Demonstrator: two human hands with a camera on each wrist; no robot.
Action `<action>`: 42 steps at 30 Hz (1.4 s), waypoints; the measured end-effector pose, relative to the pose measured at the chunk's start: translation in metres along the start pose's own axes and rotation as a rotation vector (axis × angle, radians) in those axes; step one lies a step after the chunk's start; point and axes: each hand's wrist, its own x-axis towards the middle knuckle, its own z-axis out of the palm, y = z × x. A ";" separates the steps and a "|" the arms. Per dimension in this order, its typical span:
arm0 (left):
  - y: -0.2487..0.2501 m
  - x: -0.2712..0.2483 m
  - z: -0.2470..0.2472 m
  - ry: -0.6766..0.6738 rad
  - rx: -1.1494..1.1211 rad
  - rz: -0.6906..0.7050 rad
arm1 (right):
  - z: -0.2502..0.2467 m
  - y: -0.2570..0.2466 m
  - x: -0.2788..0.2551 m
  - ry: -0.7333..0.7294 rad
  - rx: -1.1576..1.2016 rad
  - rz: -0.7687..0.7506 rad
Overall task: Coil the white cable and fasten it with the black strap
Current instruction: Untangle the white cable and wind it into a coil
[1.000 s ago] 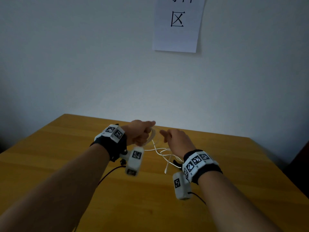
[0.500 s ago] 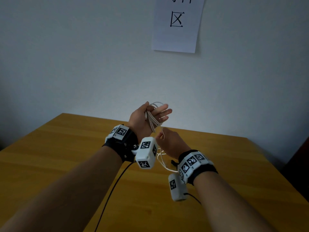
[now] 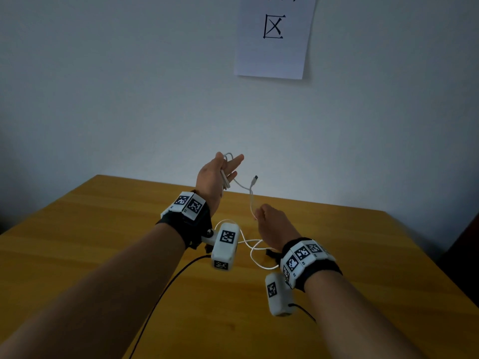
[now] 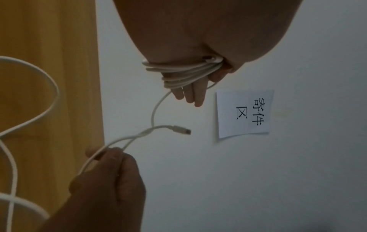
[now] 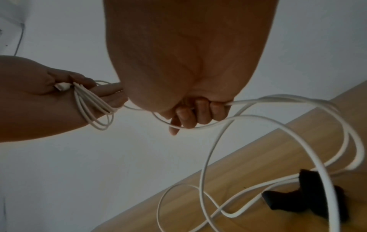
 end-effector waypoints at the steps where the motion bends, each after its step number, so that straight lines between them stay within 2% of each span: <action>1: -0.001 -0.001 0.000 0.008 0.038 0.013 | 0.001 0.001 0.002 0.024 -0.004 0.027; 4: -0.003 -0.001 0.001 0.029 0.107 0.060 | 0.000 0.003 0.002 0.076 0.040 0.115; 10: -0.001 -0.006 0.006 -0.028 0.147 0.095 | -0.007 0.005 0.007 0.103 0.003 0.320; 14: -0.001 -0.009 0.008 -0.052 0.149 0.122 | -0.013 0.001 0.006 0.127 0.173 0.479; 17: -0.001 -0.010 0.008 -0.081 0.156 0.101 | -0.019 -0.002 0.004 0.103 0.210 0.510; 22: -0.005 -0.013 0.012 -0.174 0.170 0.000 | -0.016 -0.004 0.009 0.129 0.217 0.473; 27: -0.006 -0.013 0.013 -0.202 0.152 -0.076 | -0.017 -0.005 0.008 0.260 -0.008 0.391; 31: -0.005 -0.013 0.013 -0.157 0.105 -0.116 | -0.015 -0.008 0.001 0.334 -0.035 0.094; 32: -0.005 -0.013 0.013 -0.145 0.092 -0.121 | -0.014 -0.009 0.000 0.326 0.016 0.033; 36: -0.005 -0.013 0.014 -0.121 0.022 -0.146 | -0.012 -0.020 -0.006 0.254 0.547 0.063; 38: -0.004 -0.013 0.014 -0.140 -0.058 -0.179 | -0.009 -0.021 -0.005 0.276 0.592 0.034; 42: 0.000 -0.014 0.012 -0.201 -0.223 -0.245 | 0.002 -0.010 0.010 0.293 0.507 0.007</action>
